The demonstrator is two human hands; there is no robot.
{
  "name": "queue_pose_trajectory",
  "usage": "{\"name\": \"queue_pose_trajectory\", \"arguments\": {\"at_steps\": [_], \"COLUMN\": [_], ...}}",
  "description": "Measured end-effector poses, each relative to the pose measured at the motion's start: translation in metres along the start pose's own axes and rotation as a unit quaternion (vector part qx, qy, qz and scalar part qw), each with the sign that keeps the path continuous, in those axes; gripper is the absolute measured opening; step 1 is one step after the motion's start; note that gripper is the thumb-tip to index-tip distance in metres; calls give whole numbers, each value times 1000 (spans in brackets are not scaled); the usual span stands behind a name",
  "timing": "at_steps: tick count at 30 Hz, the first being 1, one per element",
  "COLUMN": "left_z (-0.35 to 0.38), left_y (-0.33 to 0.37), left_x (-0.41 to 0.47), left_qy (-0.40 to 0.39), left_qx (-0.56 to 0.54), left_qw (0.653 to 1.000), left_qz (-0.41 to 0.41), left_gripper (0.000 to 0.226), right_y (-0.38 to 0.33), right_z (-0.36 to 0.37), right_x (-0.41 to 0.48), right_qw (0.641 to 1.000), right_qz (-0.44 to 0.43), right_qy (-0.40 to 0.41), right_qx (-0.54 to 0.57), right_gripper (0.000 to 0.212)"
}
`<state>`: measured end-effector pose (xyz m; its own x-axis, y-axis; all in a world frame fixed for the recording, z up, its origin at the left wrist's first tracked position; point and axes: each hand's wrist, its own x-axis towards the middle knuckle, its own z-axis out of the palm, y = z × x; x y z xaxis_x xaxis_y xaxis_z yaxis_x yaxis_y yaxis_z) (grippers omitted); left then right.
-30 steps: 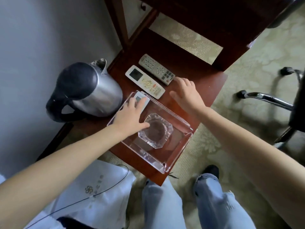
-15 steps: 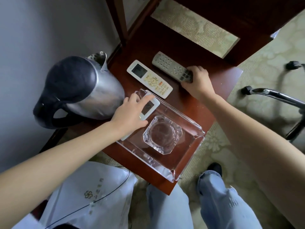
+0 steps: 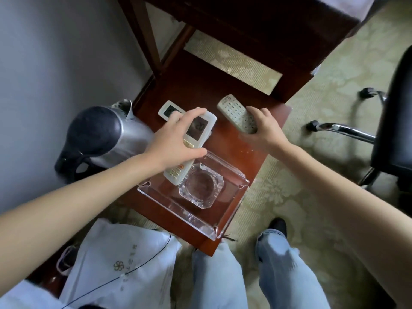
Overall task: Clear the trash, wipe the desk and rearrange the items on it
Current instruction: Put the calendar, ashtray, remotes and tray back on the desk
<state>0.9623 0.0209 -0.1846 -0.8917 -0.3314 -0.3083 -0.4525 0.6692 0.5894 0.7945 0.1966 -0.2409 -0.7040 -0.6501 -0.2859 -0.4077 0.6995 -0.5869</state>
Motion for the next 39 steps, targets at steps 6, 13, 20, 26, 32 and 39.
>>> {"name": "queue_pose_trajectory", "arguments": {"at_steps": [6,13,20,26,32,39], "left_z": [-59,-89,-100,-118,-145,-189], "left_y": [93,201,283,313,308,292], "left_x": [22,74,137,199,282,386], "left_qy": [11,-7,37,76,100,113], "left_qx": [25,74,78,86,66,37], "left_qw": [999,994,993,992,993,993], "left_qz": [36,82,76,48,14,-19], "left_gripper": [79,79,82,80,80,80], "right_y": [-27,0,40,54,53,37], "right_z": [-105,-229,-327,-375,-403,-435], "right_x": [-23,-3,48,112,213,351], "right_qw": [997,992,989,986,985,982], "right_qz": [-47,-100,-145,-166,-174,-181], "right_qy": [18,22,0,3,-13,-45], "right_qx": [63,67,40,26,10,4], "right_gripper": [72,71,70,73,74,74]}}
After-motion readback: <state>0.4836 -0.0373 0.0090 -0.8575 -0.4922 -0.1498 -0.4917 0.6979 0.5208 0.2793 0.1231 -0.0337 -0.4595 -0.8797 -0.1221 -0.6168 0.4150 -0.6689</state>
